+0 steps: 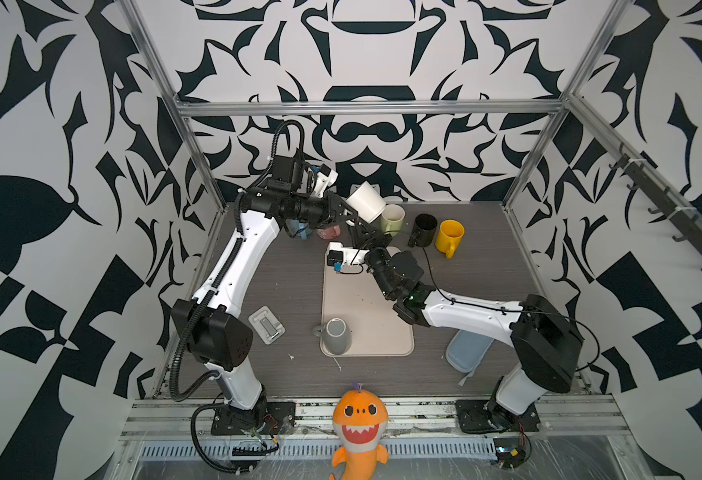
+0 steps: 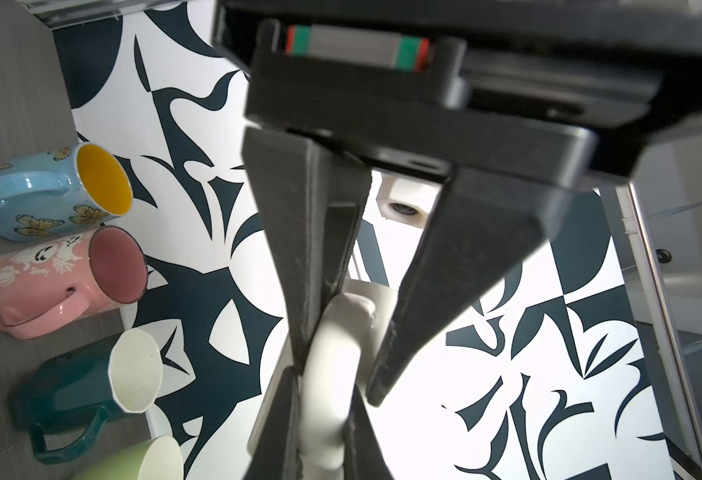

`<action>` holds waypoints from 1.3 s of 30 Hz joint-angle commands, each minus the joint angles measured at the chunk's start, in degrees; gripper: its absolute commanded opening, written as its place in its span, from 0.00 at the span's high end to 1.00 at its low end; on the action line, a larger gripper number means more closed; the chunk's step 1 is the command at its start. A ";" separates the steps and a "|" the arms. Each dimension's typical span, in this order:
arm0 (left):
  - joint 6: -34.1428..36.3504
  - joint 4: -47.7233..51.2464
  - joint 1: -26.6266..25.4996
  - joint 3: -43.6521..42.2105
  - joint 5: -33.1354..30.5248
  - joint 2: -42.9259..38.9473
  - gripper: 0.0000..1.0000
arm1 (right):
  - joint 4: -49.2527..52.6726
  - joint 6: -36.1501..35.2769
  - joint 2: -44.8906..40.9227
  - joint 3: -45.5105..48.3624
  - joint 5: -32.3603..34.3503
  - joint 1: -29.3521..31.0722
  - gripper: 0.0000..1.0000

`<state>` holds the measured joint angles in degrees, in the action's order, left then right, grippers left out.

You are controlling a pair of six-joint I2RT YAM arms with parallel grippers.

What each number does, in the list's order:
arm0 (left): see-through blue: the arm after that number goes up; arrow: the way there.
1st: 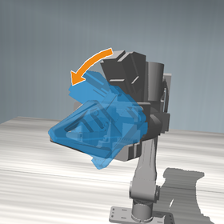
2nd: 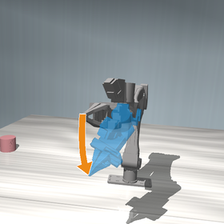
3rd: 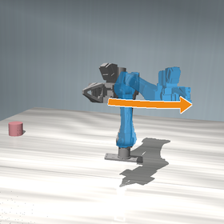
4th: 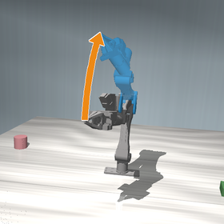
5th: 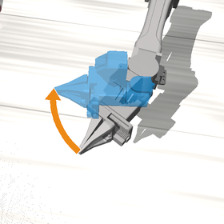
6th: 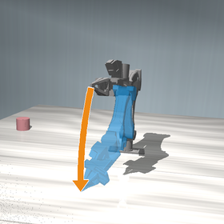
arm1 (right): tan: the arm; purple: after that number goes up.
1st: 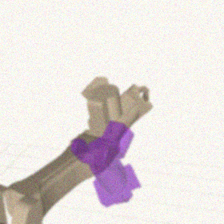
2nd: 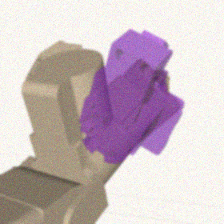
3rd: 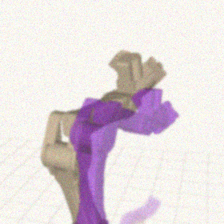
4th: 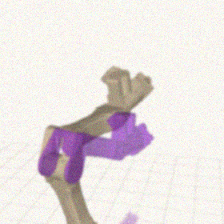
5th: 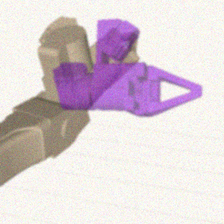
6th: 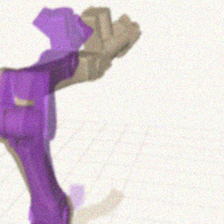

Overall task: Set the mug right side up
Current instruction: 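Close the left gripper on the white mug's handle beside the right gripper, then carry the white mug with the left gripper while the right gripper withdraws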

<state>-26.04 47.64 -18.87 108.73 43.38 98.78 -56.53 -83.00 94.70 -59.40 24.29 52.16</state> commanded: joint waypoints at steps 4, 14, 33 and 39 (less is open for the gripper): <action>-0.32 0.35 0.15 -1.81 2.04 0.82 0.84 | -9.89 -1.33 -1.42 -3.97 -1.27 0.42 1.00; -0.77 -0.18 0.15 -3.02 2.85 1.20 1.00 | -12.27 -1.64 -0.50 -4.23 -1.13 0.48 1.00; -6.59 -10.35 0.28 -9.29 -2.42 -1.40 1.00 | -18.88 -5.07 3.09 -4.11 2.94 0.66 0.58; -8.18 -13.06 0.31 -9.41 -2.92 -1.21 1.00 | -19.94 -5.61 3.20 -3.10 4.08 0.90 0.45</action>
<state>-33.52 36.34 -18.39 100.36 42.48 98.19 -62.04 -88.20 101.73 -59.42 28.88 52.12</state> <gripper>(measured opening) 0.184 0.540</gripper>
